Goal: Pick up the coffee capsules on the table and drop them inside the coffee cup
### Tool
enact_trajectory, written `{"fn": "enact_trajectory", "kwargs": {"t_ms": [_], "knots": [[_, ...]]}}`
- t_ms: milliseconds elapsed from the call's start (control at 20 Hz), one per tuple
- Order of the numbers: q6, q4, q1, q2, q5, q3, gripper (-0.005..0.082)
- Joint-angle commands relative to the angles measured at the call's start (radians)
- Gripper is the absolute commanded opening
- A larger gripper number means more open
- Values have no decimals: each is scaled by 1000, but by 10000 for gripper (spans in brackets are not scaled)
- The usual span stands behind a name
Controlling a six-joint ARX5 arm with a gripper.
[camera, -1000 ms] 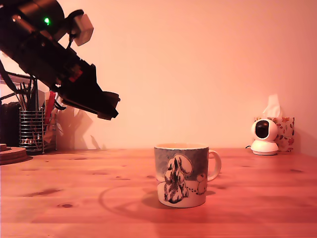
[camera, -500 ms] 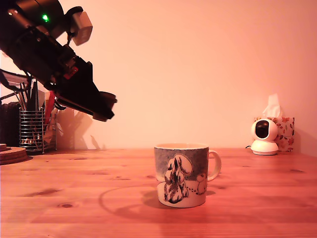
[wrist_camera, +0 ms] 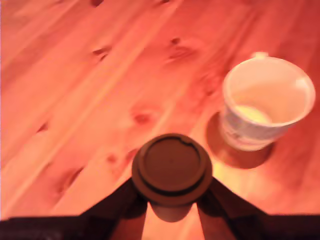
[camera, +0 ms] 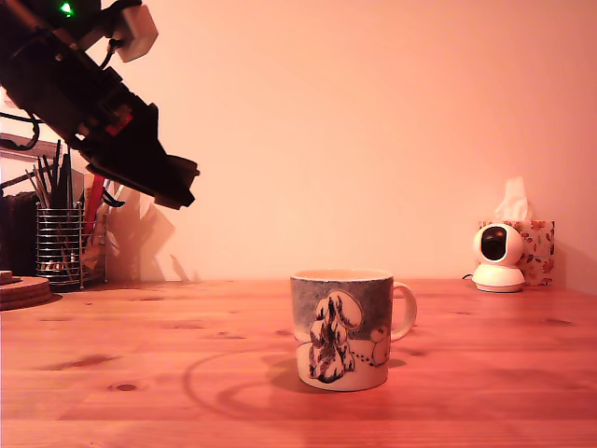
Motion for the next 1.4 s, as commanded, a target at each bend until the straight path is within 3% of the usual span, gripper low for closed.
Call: {"fn": "enact_trajectory", "kwargs": {"t_ms": [0, 800, 1350], "knots": [[8, 2, 0, -15, 8, -3, 57], [7, 8, -7, -15, 60, -3, 57], [8, 39, -94, -15, 81, -3, 57]]}}
